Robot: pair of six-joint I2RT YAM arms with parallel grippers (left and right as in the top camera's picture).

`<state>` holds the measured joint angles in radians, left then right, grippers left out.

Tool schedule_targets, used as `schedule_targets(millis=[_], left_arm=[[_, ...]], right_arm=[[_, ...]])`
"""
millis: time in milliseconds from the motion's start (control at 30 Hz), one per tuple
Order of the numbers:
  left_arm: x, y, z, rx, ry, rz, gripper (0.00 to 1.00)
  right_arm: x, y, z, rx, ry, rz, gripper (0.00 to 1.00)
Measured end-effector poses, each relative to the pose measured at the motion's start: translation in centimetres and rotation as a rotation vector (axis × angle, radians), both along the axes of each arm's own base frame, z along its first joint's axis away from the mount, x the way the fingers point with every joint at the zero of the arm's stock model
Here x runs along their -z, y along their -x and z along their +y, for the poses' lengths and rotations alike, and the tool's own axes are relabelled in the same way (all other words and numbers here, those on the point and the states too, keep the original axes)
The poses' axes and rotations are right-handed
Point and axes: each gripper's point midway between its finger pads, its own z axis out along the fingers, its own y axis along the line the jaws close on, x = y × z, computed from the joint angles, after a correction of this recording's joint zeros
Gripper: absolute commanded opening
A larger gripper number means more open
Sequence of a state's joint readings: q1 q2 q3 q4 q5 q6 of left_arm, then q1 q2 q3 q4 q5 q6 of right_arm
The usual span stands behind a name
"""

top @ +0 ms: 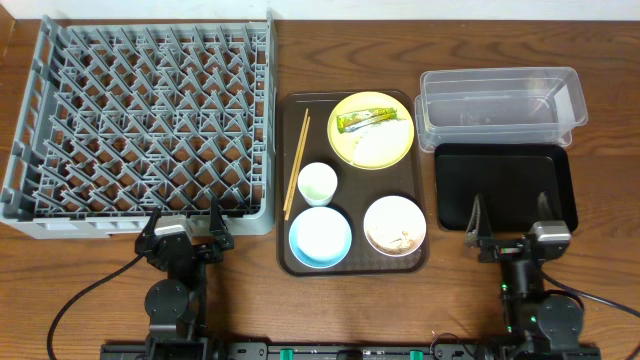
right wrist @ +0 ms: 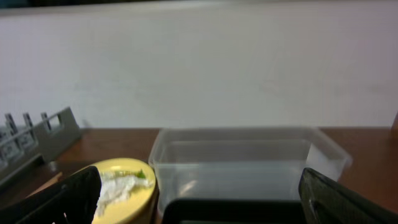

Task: Sort waste into correct bins and load items into the dishwasher
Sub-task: 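Reach right gripper to yellow plate and grasp wrapper and tissue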

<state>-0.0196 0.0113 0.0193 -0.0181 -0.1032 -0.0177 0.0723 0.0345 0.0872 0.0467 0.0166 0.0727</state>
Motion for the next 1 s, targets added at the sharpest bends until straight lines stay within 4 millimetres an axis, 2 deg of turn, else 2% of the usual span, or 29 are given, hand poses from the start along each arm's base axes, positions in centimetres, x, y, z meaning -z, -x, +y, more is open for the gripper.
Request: schedule_targets(millis=[167,267,533,933,1000], left_arm=[[0.0,0.0,0.0,0.0,0.0,0.0,0.97],[0.0,0.0,0.0,0.0,0.0,0.001,0.97],[0.0,0.0,0.0,0.0,0.0,0.001,0.97],[-0.1,0.0,0.0,0.0,0.0,0.001,0.97],[0.0,0.0,0.0,0.0,0.0,0.002,0.97]], right_arm=[[-4.6,0.1,0.8,-0.04,0.047,-0.014,0.99],[-6.2,-0.8,1.6,-0.082,0.088,0.038,0.99],[-7.5,-5.8,3.4,-0.18,0.146,0.273,0.99],[-8.5,-14.0,7.0,-0.396,0.16,0.675,0.99],[-8.3,-14.7,7.6,-0.42,0.167,0.726,0.99]])
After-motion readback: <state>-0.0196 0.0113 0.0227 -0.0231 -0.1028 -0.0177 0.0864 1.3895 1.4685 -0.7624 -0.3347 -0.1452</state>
